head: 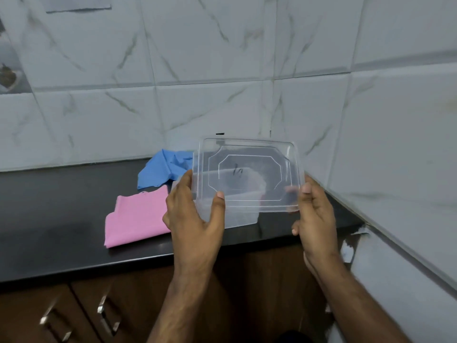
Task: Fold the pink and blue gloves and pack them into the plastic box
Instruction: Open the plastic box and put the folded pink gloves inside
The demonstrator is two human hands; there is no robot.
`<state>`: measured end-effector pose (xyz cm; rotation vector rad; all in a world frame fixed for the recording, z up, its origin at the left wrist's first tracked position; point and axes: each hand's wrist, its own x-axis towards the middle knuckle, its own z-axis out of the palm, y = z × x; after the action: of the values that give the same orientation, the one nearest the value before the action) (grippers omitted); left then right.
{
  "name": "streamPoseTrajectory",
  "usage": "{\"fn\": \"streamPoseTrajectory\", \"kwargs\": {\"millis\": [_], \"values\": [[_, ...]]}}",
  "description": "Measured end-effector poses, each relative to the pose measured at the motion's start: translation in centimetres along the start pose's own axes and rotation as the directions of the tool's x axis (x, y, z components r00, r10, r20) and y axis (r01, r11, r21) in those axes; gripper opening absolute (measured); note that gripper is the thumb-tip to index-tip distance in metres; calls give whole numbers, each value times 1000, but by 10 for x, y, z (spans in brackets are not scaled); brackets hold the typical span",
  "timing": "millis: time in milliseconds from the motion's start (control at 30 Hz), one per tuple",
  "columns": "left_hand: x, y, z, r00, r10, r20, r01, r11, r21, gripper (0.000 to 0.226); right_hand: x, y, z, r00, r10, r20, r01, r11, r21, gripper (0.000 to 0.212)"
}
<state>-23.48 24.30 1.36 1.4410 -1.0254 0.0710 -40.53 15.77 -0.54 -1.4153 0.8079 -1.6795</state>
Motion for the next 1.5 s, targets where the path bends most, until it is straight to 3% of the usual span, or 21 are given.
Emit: {"fn": "streamPoseTrajectory", "kwargs": {"millis": [267,467,567,733,833,1033,1167,1367,1500], "values": [[-26,27,31,981,75,178,-77,997,4,76,-5,-36,-50,969,-57,-239,58,998,-3,16],[-54,50,55,955,121,270,-96,990,-104,93,-22,-65,-90,913,-268,-306,218,958,-188,17],[-69,61,63,934,172,313,-131,980,-149,97,-34,-71,-101,859,-443,-258,328,862,-386,18],[-89,70,70,892,288,347,-241,955,-172,88,-51,-62,-111,778,-628,-10,443,560,-700,17],[-100,67,73,889,297,349,-233,948,-216,76,-60,-49,-114,788,-611,80,462,500,-732,14],[-115,48,76,906,286,312,-215,946,-242,42,-58,-17,-131,859,-458,229,484,583,-652,10],[-114,35,78,863,347,367,-358,933,-40,6,-45,3,-133,862,-333,381,506,552,-662,6],[-105,15,90,810,312,496,-415,903,110,29,-28,31,-126,870,-218,442,481,576,-661,16],[-94,8,101,793,310,524,-464,865,190,21,-15,41,-122,872,-226,433,481,551,-681,14]]}}
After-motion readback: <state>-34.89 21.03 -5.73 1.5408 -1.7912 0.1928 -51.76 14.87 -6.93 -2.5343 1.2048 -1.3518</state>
